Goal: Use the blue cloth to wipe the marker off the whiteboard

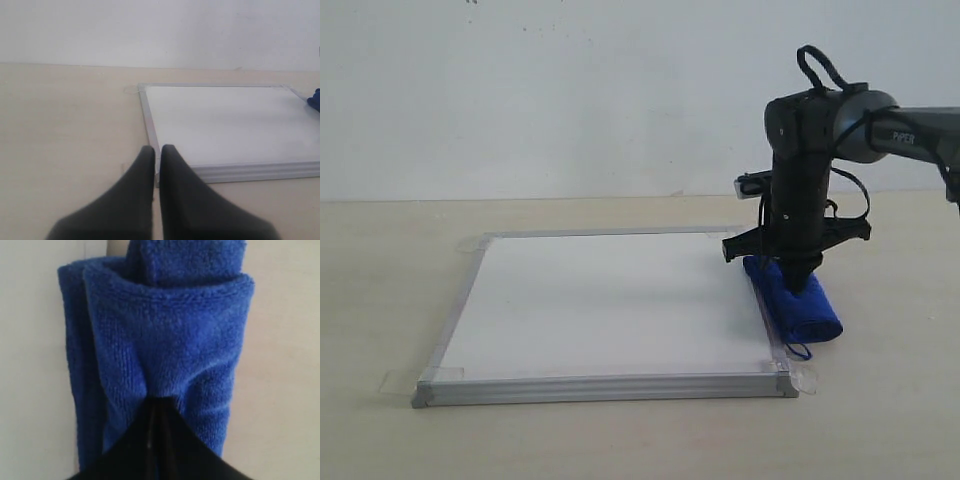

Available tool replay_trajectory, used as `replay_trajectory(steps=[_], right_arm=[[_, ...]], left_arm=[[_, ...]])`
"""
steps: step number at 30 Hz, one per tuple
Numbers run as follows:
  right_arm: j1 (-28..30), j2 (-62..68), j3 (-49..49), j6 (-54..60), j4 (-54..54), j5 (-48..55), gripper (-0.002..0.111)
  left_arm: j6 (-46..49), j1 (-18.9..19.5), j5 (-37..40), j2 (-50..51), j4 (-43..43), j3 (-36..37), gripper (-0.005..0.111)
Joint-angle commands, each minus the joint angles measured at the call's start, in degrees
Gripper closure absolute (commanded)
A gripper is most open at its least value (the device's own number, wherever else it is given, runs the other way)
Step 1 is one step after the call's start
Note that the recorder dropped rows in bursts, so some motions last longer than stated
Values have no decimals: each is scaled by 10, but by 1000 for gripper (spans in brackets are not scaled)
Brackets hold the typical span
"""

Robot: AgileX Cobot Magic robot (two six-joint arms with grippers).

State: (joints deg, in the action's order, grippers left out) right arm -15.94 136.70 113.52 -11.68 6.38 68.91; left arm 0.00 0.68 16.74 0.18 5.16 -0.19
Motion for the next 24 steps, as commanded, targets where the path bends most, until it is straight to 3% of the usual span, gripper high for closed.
replay_trajectory(steps=[1,8,12,15,21,24], right_arm=[[0,-19,0,27,9,11,108],[0,-106,-6,37,18,11,108],[0,-166,-74,38,18,11,108],[0,-245,-195,27,17,-18,108],[0,-453,-522,-10,-13,-263,108],[0,-564,-657,-9,-13,-331,108]], left_arm=[[0,-1,-2,-2,0,2,103],[0,-1,-2,-2,0,2,103],[0,-1,-2,-2,0,2,103],[0,-1,-2,-2,0,2,103],[0,-1,-2,-2,0,2,103],[0,-1,-2,-2,0,2,103]])
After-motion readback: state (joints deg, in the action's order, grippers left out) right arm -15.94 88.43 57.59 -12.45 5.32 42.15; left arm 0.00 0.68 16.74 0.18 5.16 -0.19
